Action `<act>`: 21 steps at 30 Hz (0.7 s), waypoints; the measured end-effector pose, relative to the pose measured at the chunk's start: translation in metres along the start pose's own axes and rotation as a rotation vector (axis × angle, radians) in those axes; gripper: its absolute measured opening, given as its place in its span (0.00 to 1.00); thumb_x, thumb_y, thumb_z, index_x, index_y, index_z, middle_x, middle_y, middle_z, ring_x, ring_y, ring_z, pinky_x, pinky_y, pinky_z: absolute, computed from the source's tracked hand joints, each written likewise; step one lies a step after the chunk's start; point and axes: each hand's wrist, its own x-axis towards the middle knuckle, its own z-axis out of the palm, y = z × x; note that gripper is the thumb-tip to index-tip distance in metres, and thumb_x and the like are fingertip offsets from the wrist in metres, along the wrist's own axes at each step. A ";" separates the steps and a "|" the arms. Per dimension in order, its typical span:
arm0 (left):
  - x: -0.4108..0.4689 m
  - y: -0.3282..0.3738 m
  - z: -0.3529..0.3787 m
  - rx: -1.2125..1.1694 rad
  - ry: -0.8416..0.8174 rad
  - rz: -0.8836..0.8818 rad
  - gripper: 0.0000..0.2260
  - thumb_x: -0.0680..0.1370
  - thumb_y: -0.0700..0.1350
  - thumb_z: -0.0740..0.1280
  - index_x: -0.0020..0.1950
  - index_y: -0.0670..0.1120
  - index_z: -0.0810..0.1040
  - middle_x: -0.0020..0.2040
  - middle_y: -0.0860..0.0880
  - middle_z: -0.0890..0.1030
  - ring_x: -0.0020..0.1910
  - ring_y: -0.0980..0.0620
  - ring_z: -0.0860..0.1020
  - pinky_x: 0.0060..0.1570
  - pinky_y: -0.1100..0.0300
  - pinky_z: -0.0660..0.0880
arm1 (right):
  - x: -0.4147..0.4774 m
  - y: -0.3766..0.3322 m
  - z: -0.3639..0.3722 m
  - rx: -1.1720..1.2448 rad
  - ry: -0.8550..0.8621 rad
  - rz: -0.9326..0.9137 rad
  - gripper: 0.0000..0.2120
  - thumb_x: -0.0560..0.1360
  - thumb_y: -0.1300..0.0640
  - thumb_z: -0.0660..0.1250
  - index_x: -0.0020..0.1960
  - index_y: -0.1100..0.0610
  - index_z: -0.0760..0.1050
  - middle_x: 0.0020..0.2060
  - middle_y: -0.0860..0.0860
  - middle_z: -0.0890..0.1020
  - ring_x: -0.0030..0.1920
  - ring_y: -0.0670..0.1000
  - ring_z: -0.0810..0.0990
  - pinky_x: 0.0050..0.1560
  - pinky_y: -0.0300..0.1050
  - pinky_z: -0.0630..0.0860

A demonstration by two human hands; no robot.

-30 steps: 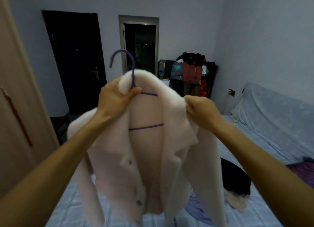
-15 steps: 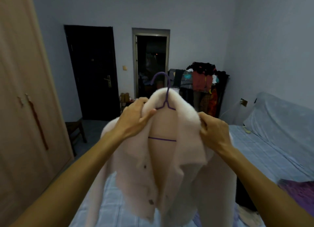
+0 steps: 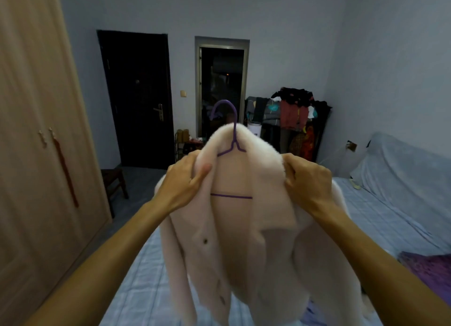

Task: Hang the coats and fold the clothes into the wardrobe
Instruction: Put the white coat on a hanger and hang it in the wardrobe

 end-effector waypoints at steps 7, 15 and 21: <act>-0.024 -0.023 -0.059 0.343 0.207 0.002 0.23 0.78 0.59 0.52 0.61 0.44 0.74 0.54 0.43 0.79 0.53 0.42 0.76 0.52 0.49 0.68 | 0.002 -0.074 0.002 0.037 -0.024 0.008 0.19 0.76 0.47 0.50 0.42 0.52 0.77 0.31 0.50 0.80 0.28 0.56 0.76 0.28 0.43 0.66; -0.085 -0.031 -0.134 0.464 0.324 -0.189 0.23 0.77 0.58 0.53 0.59 0.43 0.75 0.54 0.41 0.79 0.52 0.39 0.77 0.52 0.47 0.69 | 0.004 -0.154 0.007 0.170 -0.042 -0.054 0.22 0.76 0.46 0.47 0.41 0.53 0.77 0.31 0.51 0.81 0.29 0.58 0.78 0.30 0.43 0.62; -0.139 0.003 -0.186 0.554 0.403 -0.318 0.20 0.78 0.56 0.55 0.61 0.44 0.75 0.56 0.42 0.79 0.53 0.41 0.77 0.53 0.48 0.71 | -0.003 -0.200 0.001 0.364 -0.127 -0.123 0.18 0.76 0.48 0.49 0.43 0.53 0.76 0.33 0.52 0.81 0.34 0.59 0.78 0.33 0.45 0.63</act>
